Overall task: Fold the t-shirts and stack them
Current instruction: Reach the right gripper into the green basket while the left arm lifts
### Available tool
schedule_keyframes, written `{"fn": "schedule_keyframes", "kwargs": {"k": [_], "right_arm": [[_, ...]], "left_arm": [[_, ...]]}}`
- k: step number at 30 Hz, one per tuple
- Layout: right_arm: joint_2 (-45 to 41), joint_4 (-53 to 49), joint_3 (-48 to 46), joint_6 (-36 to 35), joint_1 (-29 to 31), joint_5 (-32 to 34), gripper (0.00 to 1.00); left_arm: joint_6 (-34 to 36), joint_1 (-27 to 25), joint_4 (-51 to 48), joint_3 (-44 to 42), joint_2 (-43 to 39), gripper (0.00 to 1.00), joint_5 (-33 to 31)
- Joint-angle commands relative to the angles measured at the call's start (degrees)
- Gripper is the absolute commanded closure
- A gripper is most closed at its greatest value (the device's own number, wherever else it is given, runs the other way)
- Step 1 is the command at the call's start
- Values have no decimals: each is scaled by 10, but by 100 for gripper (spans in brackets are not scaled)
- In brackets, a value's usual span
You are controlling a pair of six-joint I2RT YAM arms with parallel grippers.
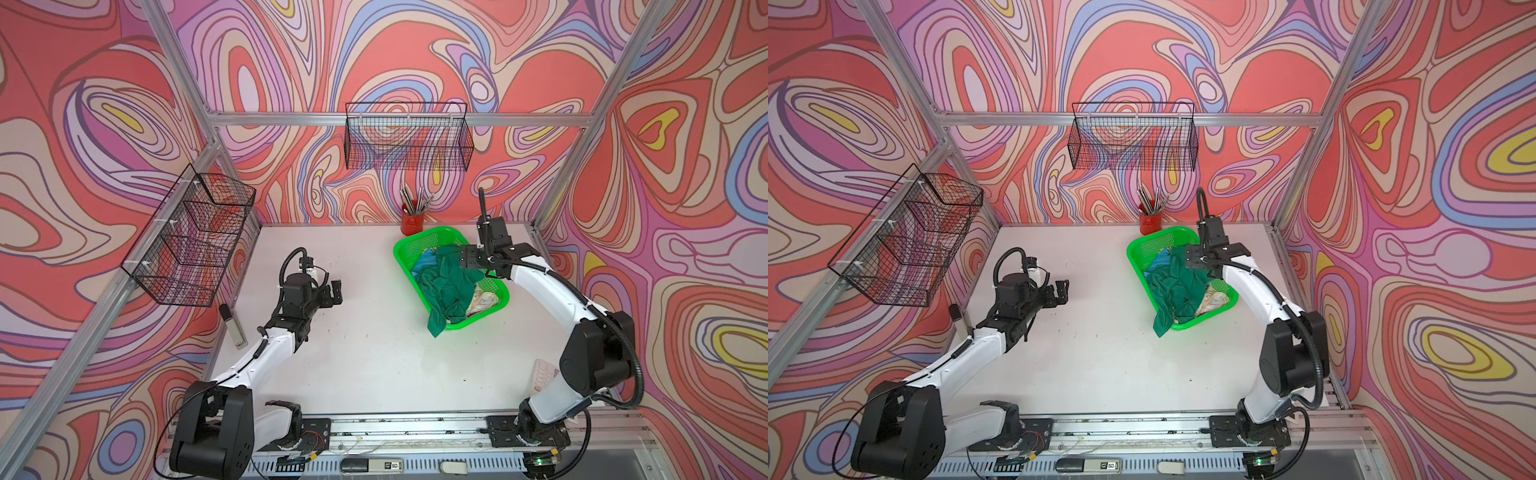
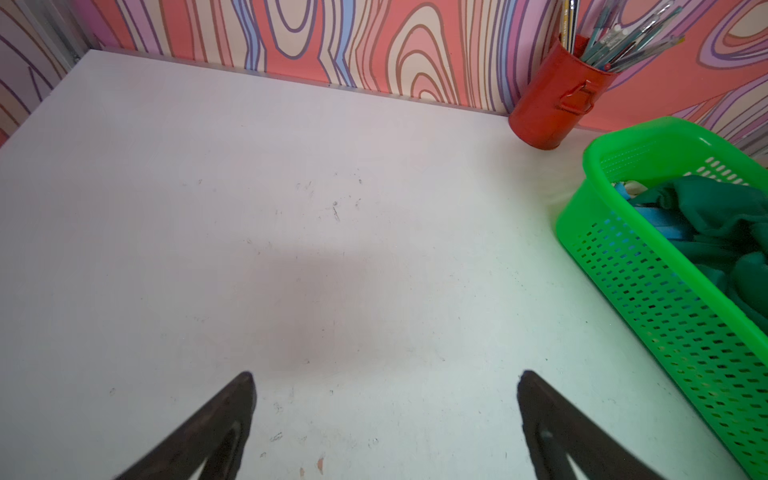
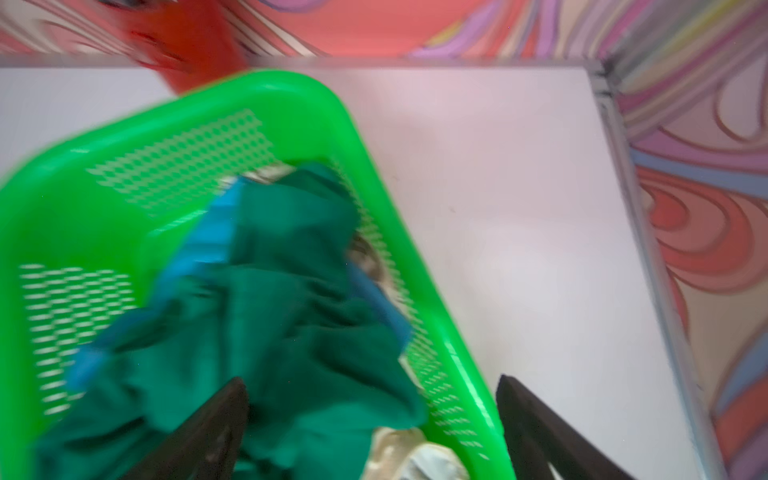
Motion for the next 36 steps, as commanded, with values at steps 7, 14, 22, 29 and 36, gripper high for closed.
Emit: {"fn": "schedule_keyframes", "kwargs": {"k": [7,14,22,29,36], "right_arm": [[128,-19,111,11,154,-73,32],[191,-32,127,17,179,-95,48],[213,-37,120,22,183,-68,59],[231,-59,125,14,183,-30,63],[220,-58,121,-14,180,37,77]], "left_arm": [[-43,-50,-15,-7,17,0,20],[-48,-65,-20,-13,11,0,12],[-47,-67,-22,-12,13,0,11],[-46,-67,-23,-11,16,0,11],[-45,-67,-26,-13,9,0,8]]}}
